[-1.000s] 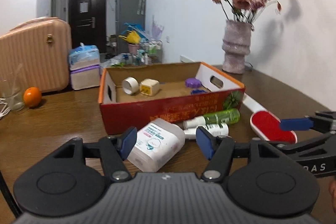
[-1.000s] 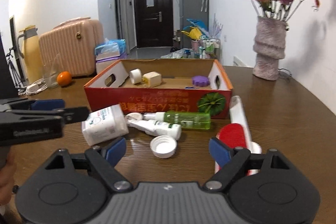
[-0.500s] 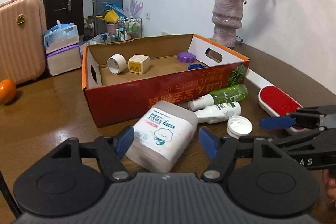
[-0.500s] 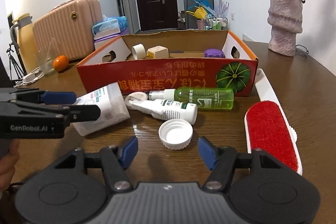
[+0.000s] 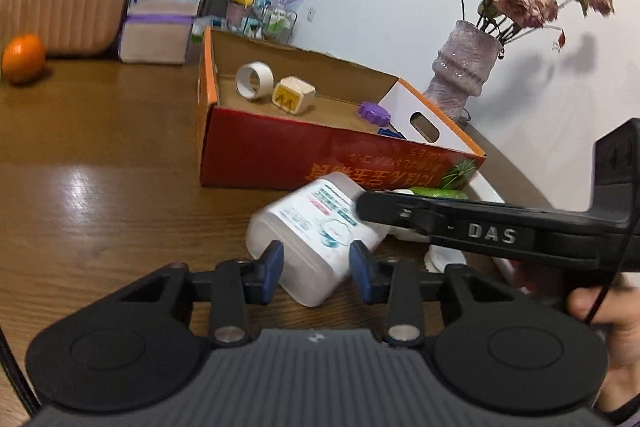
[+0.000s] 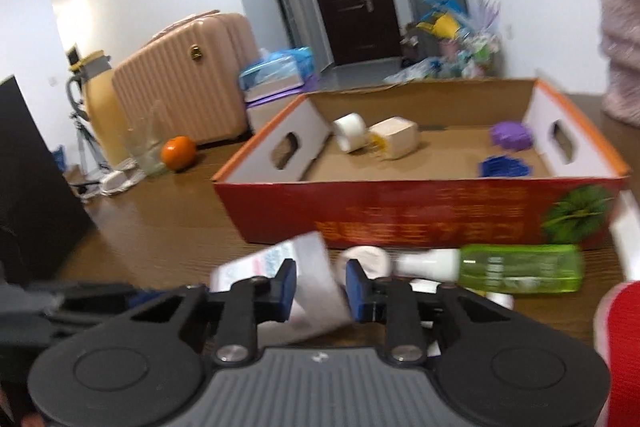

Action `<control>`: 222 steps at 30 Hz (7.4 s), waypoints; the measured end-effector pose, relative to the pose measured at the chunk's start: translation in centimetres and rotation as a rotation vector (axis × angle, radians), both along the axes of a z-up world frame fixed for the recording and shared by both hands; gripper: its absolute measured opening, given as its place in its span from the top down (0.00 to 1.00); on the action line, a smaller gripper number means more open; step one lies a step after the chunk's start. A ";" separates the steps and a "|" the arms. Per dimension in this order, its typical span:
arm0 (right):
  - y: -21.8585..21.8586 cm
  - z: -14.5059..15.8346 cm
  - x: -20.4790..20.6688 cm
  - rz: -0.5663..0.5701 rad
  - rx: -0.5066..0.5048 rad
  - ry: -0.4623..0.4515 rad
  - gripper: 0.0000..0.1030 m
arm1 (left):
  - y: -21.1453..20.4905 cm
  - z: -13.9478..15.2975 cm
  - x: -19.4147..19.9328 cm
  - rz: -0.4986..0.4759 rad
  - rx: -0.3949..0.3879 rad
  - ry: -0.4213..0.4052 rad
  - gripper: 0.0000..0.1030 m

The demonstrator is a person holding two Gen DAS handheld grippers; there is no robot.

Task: Organize rigid objects
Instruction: 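Grasp the white plastic bottle with the left gripper, then carry the white bottle over the box and lower it inside, then open the left gripper to release the bottle and lift away, then raise both open grippers and move back toward the table items, then grasp the round white cap with the left gripper while the right grasps the white bottle cap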

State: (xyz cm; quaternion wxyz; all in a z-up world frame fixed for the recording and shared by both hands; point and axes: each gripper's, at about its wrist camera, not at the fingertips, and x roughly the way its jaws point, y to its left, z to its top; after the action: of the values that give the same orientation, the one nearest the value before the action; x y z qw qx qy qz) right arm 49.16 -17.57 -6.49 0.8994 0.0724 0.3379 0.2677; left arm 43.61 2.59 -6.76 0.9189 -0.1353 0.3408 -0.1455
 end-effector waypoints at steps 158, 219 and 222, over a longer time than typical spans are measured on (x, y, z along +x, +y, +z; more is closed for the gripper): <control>-13.5 26.6 -26.3 0.045 -0.188 -0.127 0.13 | -5.4 26.8 -26.4 -0.105 0.231 -0.306 0.01; -5.8 -1.6 -6.0 -0.292 -0.193 -0.103 0.62 | -8.7 0.0 1.8 -0.105 0.347 -0.175 0.61; -5.3 0.2 -8.4 -0.279 -0.211 -0.161 0.62 | -8.2 2.4 -1.7 -0.065 0.351 -0.221 0.61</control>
State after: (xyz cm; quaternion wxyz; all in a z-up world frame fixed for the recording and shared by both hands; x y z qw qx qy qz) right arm 40.81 -22.87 -6.31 0.9545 0.0024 0.2777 0.1085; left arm 41.89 -5.59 -4.37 0.9550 0.0548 0.2622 -0.1277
